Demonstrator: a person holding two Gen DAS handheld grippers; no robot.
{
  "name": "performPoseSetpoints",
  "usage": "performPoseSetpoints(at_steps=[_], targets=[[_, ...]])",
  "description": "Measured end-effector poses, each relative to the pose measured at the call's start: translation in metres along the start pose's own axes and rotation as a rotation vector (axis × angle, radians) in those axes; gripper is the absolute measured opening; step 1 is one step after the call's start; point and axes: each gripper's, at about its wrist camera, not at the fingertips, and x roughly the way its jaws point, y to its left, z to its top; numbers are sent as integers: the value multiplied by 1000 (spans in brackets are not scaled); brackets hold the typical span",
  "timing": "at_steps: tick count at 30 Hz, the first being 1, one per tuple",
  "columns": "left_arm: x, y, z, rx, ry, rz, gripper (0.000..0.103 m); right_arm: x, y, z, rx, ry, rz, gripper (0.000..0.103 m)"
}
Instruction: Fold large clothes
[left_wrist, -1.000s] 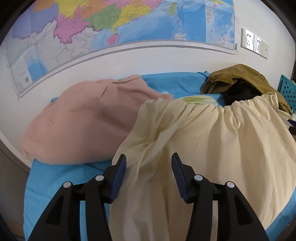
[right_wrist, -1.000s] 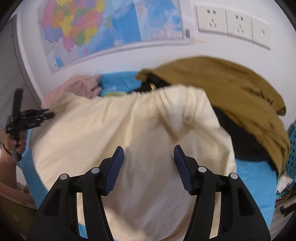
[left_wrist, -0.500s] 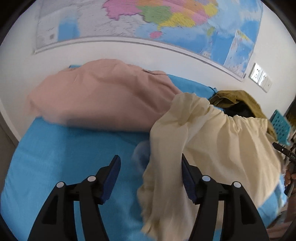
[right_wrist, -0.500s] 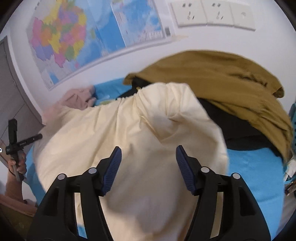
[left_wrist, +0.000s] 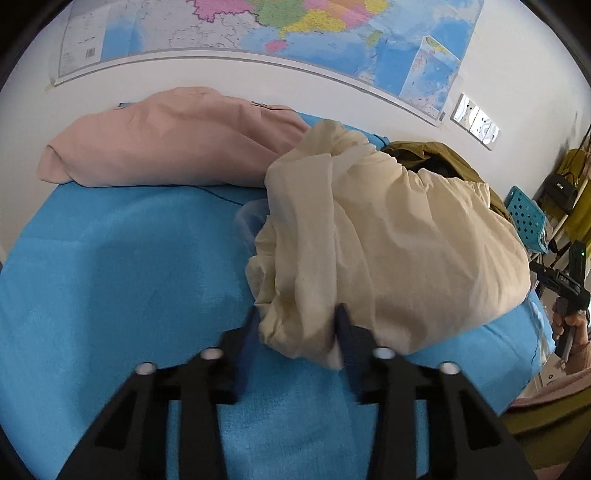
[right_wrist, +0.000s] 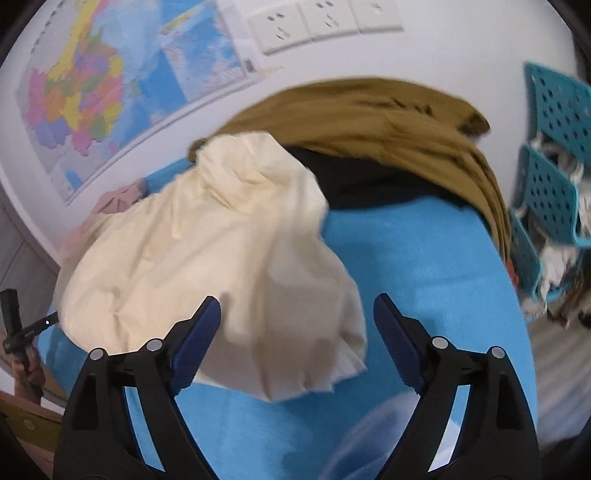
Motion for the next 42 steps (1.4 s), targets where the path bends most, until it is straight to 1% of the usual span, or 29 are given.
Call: performPoseSetpoints(at_steps=[1, 2, 3, 5, 6, 8, 9, 10, 11, 12, 13, 14, 16, 17, 18, 19, 20, 22, 23, 24, 25, 26, 27, 29, 31, 35, 36, 39, 42], targets=[[-1, 2, 0, -6, -4, 3, 25, 3, -3, -3, 21, 14, 30, 54], [-2, 5, 3, -14, -7, 1, 18, 7, -6, -4, 36, 28, 47, 34], [-5, 11, 7, -19, -16, 11, 13, 10, -6, -4, 36, 27, 50, 18], [-10, 19, 16, -32, -20, 23, 7, 4, -6, 3, 36, -11, 61, 12], [-16, 19, 22, -15, -28, 33, 7, -1, -5, 9, 33, -33, 61, 11], [-25, 18, 30, 13, -56, 59, 7, -11, -1, 21, 15, -85, 57, 10], [-31, 22, 31, 7, -81, 49, 7, -13, 1, 26, 11, -107, 48, 9], [-32, 28, 31, -17, -89, 48, 7, -12, 1, 28, 14, -109, 44, 9], [-29, 36, 28, -44, -80, 121, 0, -6, 1, 28, 10, -96, 36, 10], [-22, 44, 22, -64, -44, 134, 0, 5, -1, 26, 5, -56, 7, 15], [-18, 50, 17, -96, -28, 88, 0, 11, -3, 23, 17, -35, 1, 16], [-18, 54, 11, -131, -21, 33, 3, 15, -8, 18, 42, -19, 21, 22], [-24, 53, 1, -137, -40, -45, 16, 10, -17, 13, 78, -19, 26, 44], [-30, 48, -2, -116, -67, -48, 33, 4, -21, 11, 101, -31, 27, 55], [-33, 46, -4, -105, -80, -38, 46, -4, -26, 9, 124, -50, 41, 55], [-37, 44, -5, -94, -88, -47, 47, -9, -29, 8, 134, -56, 54, 56], [-38, 42, -6, -88, -86, -86, 47, -14, -31, 6, 142, -58, 76, 58], [-38, 36, -7, -67, -78, -105, 50, -18, -28, 0, 111, -41, 92, 57], [-34, 33, -7, -52, -67, -98, 51, -16, -25, -1, 88, -28, 77, 44], [-27, 29, -6, -44, -43, -80, 50, -10, -22, -4, 57, -10, 37, 14], [-18, 27, -4, -43, -22, -64, 50, -4, -24, -4, 60, 11, 9, 14], [-9, 24, -4, -38, 5, -42, 47, -2, -29, -4, 76, 14, 7, 13], [-3, 22, -3, -40, 23, -7, 47, 0, -34, -2, 107, 1, 27, 13], [0, 21, -4, -51, 36, 17, 47, 3, -34, 0, 119, 3, 24, 13], [0, 16, -5, -42, 33, 55, 47, 3, -27, 2, 74, -1, -12, 14], [0, -1, -3, 23, 34, 151, 45, -3, -19, 10, 14, -24, -53, 13], [0, -5, -3, 36, 37, 167, 43, -7, -17, 13, -1, -37, -64, 13], [-2, -10, -3, 53, 36, 192, 41, -8, -15, 17, -30, -56, -95, 13], [-2, -9, -3, 46, 34, 188, 40, 5, -19, 12, -22, 5, -97, 16]])
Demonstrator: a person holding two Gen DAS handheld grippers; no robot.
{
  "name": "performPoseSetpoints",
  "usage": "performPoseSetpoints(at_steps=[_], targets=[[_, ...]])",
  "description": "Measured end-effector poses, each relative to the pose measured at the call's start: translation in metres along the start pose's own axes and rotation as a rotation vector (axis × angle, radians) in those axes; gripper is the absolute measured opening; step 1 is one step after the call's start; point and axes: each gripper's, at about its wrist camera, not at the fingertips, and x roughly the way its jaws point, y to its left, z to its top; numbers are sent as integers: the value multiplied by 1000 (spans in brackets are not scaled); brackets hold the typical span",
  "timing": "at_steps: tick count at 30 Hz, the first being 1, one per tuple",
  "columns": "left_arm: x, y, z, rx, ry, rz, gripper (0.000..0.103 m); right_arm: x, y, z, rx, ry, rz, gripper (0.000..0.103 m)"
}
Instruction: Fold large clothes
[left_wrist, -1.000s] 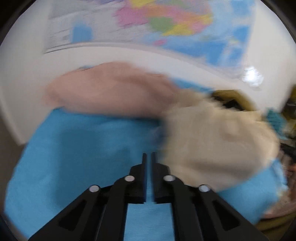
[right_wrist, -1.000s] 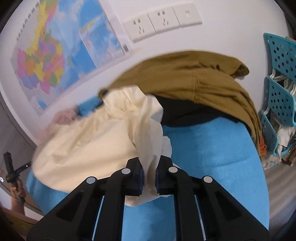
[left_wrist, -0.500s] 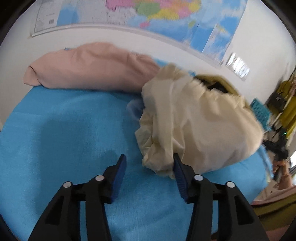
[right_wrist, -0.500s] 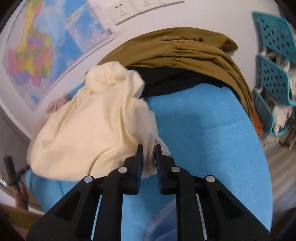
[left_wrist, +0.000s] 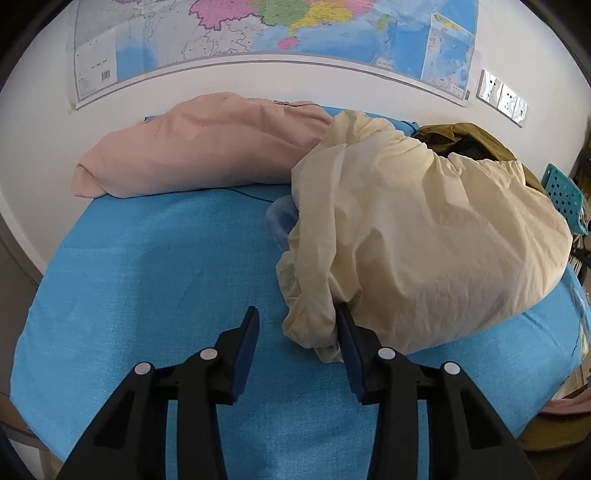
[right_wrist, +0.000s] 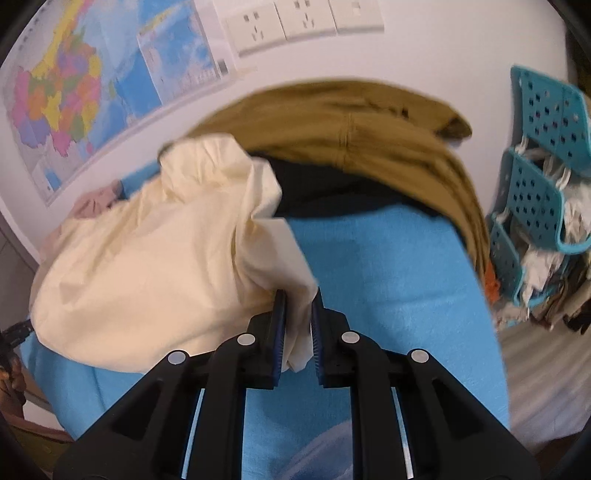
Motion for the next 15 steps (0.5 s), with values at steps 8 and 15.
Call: performPoseSetpoints(at_steps=[8, 15], targets=[[0, -5, -2, 7, -6, 20, 40, -15, -17, -8, 114, 14, 8, 45], [-1, -3, -4, -5, -5, 12, 44, -43, 0, -1, 119, -90, 86, 45]])
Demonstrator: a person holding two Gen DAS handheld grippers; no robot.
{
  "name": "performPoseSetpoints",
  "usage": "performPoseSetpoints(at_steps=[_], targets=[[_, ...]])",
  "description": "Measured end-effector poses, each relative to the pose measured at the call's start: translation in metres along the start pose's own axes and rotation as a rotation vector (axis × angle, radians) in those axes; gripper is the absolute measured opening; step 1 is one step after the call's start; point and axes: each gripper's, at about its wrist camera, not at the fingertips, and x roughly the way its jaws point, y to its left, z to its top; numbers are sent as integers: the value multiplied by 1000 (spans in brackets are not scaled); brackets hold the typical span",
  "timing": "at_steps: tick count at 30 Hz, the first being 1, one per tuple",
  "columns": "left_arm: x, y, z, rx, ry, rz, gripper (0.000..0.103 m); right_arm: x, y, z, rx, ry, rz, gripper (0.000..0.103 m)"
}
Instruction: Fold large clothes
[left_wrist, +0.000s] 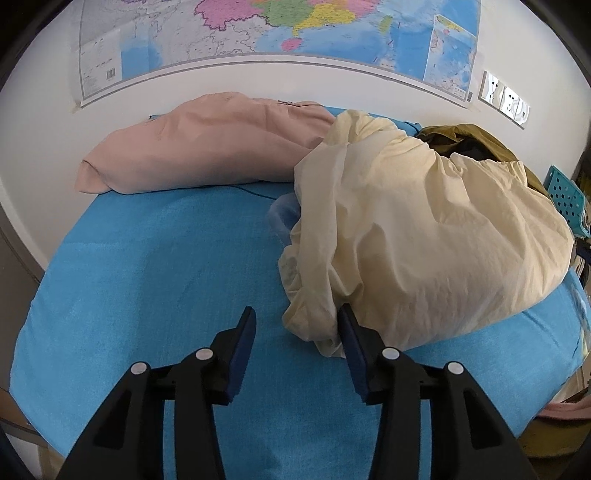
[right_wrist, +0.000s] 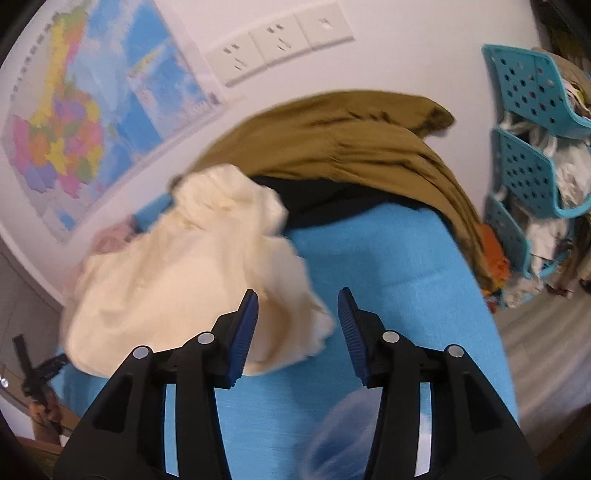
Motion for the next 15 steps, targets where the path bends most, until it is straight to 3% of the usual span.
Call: performPoseSetpoints(at_steps=[4, 9, 15], targets=[[2, 2, 0, -1, 0, -7, 45, 9, 26, 4, -76, -2, 69, 45], [5, 9, -1, -44, 2, -26, 51, 66, 24, 4, -37, 124, 55, 46], [8, 19, 0, -107, 23, -50, 59, 70, 24, 8, -14, 142, 36, 44]])
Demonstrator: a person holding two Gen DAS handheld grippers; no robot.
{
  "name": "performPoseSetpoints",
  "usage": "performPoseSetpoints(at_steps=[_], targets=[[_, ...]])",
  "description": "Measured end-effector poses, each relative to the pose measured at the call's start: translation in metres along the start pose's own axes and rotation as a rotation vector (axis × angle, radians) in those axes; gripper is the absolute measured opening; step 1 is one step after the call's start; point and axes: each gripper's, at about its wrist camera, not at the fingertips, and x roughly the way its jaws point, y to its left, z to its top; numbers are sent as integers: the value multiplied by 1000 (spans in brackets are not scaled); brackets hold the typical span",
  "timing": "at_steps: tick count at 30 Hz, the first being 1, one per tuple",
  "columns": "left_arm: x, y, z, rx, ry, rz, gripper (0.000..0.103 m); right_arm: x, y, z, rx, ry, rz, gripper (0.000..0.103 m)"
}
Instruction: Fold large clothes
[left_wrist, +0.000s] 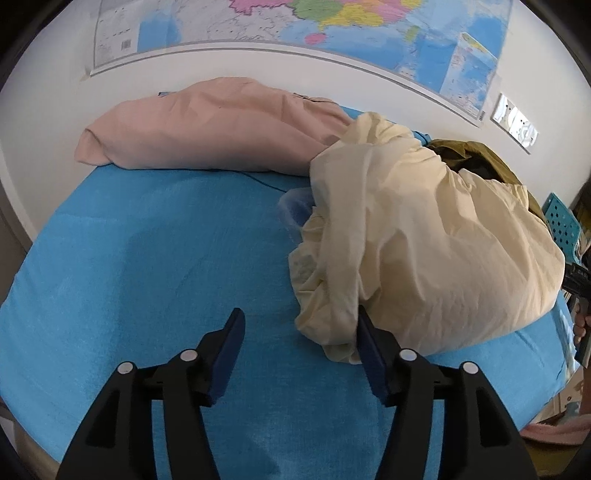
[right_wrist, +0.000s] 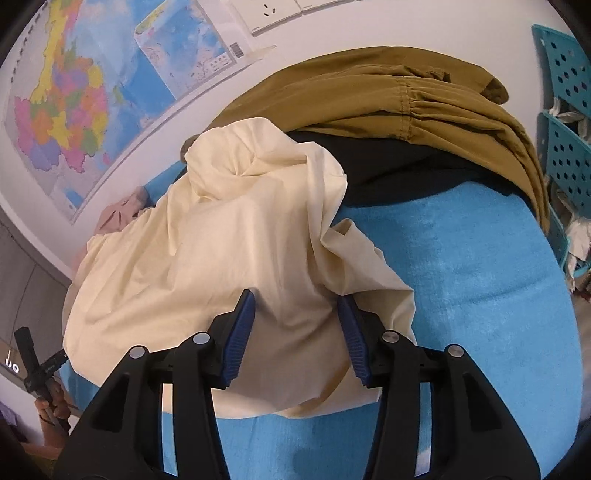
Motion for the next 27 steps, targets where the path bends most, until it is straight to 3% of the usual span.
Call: performPoseSetpoints(at_steps=[3, 6, 10, 12, 15, 18, 20, 21, 23, 27], targets=[[-13, 2, 8, -8, -43, 13, 59, -21, 10, 5, -28, -55, -13, 46], [-35, 1, 23, -3, -136, 1, 60, -35, 27, 13, -76, -120, -5, 51], [-36, -31, 53, 106, -192, -8, 60, -25, 50, 29, -141, -142, 13, 51], [-21, -47, 65, 158, -177, -36, 60, -9, 59, 40, -161, -126, 30, 50], [14, -64, 80, 202, -112, -51, 60, 32, 72, 55, -194, -62, -12, 49], [44, -69, 86, 206, -52, -2, 60, 70, 61, 61, -179, 4, -114, 49], [64, -62, 91, 175, -12, 35, 60, 82, 51, 60, -133, 46, -107, 49], [69, -56, 92, 152, 4, 39, 66, 79, 50, 59, -124, 43, -98, 49], [68, -46, 92, 105, 11, 5, 66, 64, 53, 56, -140, 18, -90, 54], [35, -28, 78, 45, -34, -53, 65, 13, 49, 42, -67, -35, 58, 78]])
